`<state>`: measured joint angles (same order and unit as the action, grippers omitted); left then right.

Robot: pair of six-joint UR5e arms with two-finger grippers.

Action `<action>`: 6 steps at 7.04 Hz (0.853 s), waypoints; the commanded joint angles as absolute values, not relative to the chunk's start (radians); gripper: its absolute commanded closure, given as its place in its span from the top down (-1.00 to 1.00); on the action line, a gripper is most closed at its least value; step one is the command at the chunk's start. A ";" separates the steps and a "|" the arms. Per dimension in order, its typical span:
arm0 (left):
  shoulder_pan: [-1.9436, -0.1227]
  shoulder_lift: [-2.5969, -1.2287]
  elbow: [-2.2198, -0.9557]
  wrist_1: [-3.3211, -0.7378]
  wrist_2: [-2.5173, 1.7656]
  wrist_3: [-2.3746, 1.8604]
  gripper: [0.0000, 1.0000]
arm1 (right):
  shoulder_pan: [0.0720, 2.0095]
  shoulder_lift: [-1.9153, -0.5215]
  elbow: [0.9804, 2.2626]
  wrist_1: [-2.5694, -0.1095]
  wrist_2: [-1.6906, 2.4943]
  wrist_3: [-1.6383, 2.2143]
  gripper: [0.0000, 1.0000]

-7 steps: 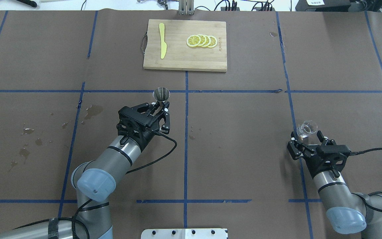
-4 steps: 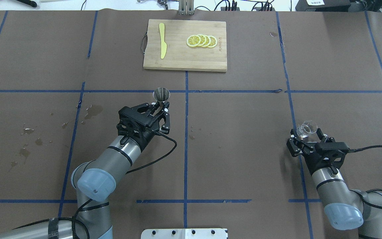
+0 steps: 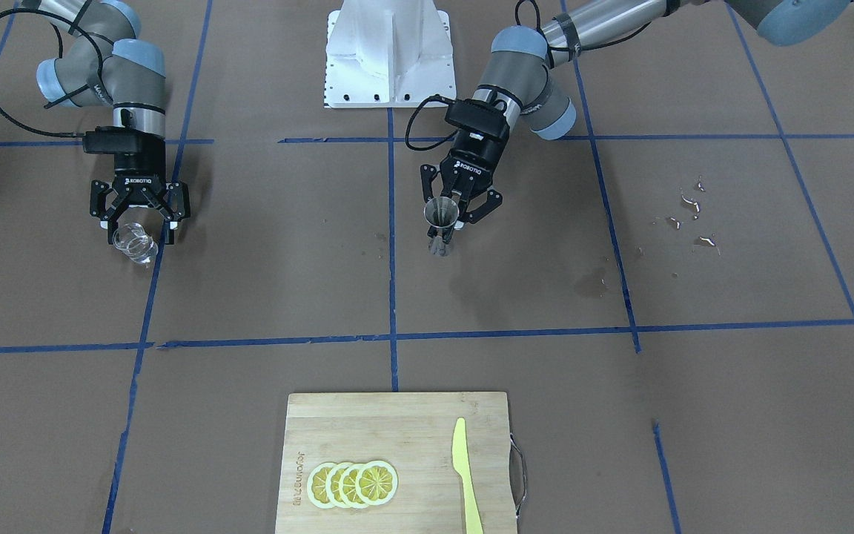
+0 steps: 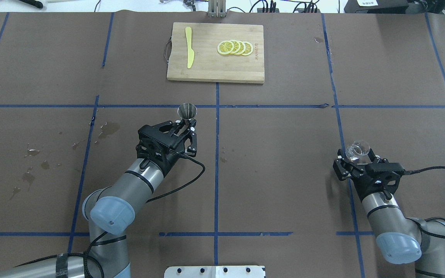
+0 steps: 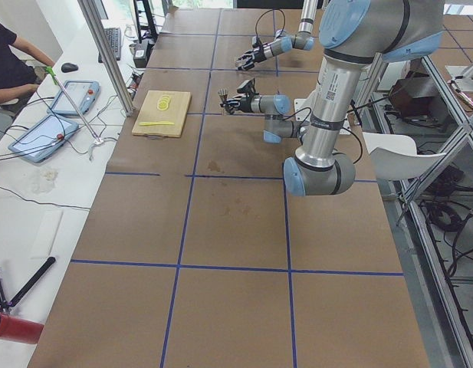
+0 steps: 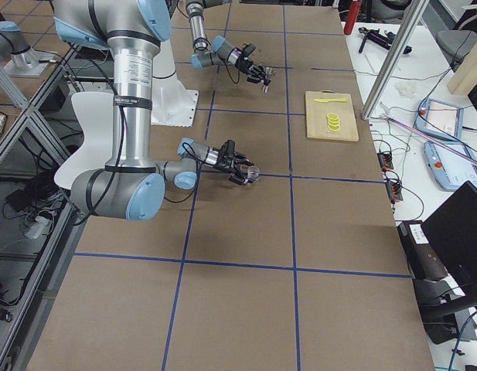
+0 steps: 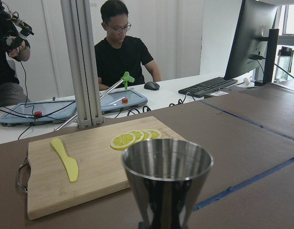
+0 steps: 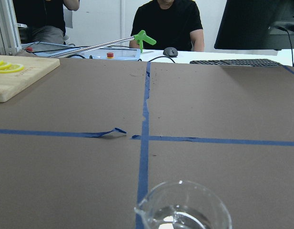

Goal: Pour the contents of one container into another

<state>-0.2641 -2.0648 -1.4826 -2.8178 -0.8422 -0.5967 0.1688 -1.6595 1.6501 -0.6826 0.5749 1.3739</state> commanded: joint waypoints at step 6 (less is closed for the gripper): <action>-0.262 -2.068 -1.483 -2.818 -0.844 -0.597 -1.00 | 0.193 -1.635 1.626 -0.680 0.580 1.359 -0.33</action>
